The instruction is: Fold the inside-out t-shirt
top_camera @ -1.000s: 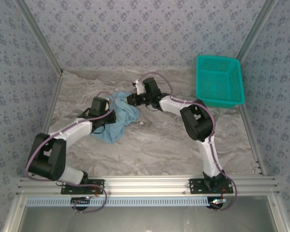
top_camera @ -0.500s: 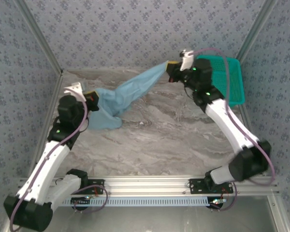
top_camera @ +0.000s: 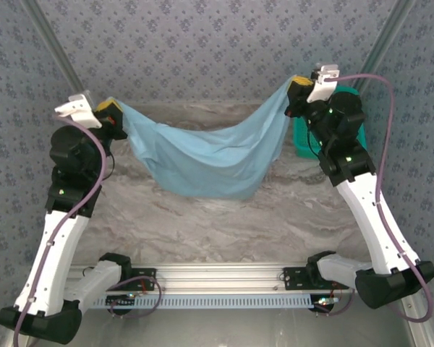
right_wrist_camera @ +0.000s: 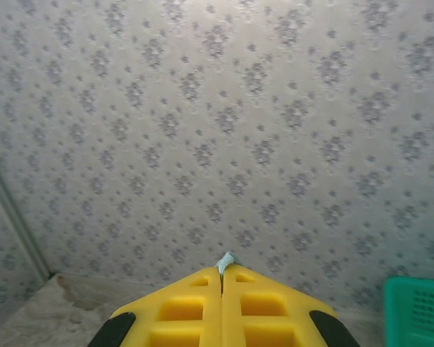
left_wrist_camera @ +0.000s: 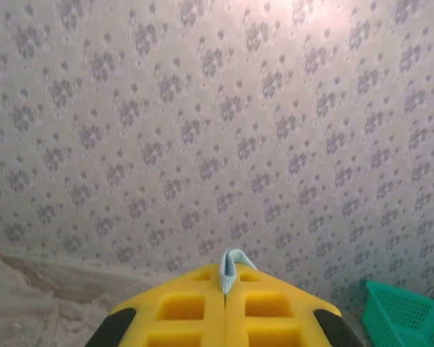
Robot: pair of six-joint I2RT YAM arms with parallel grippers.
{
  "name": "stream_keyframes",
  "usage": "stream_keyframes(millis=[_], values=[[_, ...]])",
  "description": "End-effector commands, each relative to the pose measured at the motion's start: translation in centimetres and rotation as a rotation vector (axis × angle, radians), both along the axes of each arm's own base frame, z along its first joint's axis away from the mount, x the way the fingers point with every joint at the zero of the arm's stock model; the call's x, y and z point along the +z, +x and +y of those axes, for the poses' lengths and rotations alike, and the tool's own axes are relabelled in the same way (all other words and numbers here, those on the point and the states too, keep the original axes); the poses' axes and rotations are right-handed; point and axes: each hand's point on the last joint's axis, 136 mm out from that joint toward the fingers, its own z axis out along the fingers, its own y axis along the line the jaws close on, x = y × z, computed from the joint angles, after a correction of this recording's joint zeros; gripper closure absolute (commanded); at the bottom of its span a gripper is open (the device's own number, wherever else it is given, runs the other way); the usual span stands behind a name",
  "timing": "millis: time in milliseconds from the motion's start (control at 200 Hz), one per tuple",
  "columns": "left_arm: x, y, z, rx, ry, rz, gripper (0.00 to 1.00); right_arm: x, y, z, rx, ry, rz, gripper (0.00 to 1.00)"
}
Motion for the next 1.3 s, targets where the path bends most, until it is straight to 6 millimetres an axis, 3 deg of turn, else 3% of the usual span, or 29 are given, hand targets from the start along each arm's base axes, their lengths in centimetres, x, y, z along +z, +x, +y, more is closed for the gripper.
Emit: stream_keyframes(millis=[0,160,325,555,734,804,859,994,1129,1169,1204,1294], values=[[5.8,-3.7,0.0,-0.051,-0.012,-0.148,1.0,5.4,-4.1,-2.8,-0.091,0.008,-0.139,1.0],[9.7,-8.0,-0.7,-0.147,-0.047,-0.267,1.0,9.3,-8.8,-4.4,-0.103,0.033,-0.24,1.0],[13.1,-10.4,1.9,-0.014,-0.012,-0.329,1.0,11.1,-10.9,-4.1,-0.053,0.044,-0.253,1.0],[15.7,-6.5,4.0,0.197,0.17,-0.248,1.0,8.6,-10.3,-1.0,0.08,0.017,-0.152,1.0],[18.8,-3.6,4.0,0.236,0.229,-0.268,1.0,6.1,-9.5,0.5,0.115,0.031,-0.09,1.0],[19.3,-0.8,2.8,0.194,0.234,-0.254,1.0,4.3,-8.6,0.8,0.106,0.043,-0.04,1.0],[18.8,2.5,1.4,0.142,0.238,-0.216,1.0,2.3,-7.7,1.2,0.097,0.041,0.011,1.0],[15.3,12.0,-2.2,0.021,0.223,-0.101,1.0,-3.9,-4.9,0.7,-0.018,0.015,0.176,1.0],[7.6,23.0,-4.9,-0.029,0.217,0.035,1.0,-11.1,-0.9,-0.4,-0.16,-0.073,0.353,1.0],[5.1,25.4,-5.7,-0.049,0.207,0.06,0.85,-12.8,0.4,-0.6,-0.183,-0.091,0.401,1.0],[2.5,27.4,-6.3,-0.068,0.198,0.093,0.78,-14.1,1.5,-1.0,-0.212,-0.117,0.432,1.0],[-3.0,30.0,-7.0,-0.09,0.197,0.208,0.6,-17.3,3.9,-2.2,-0.269,-0.194,0.534,0.97]])
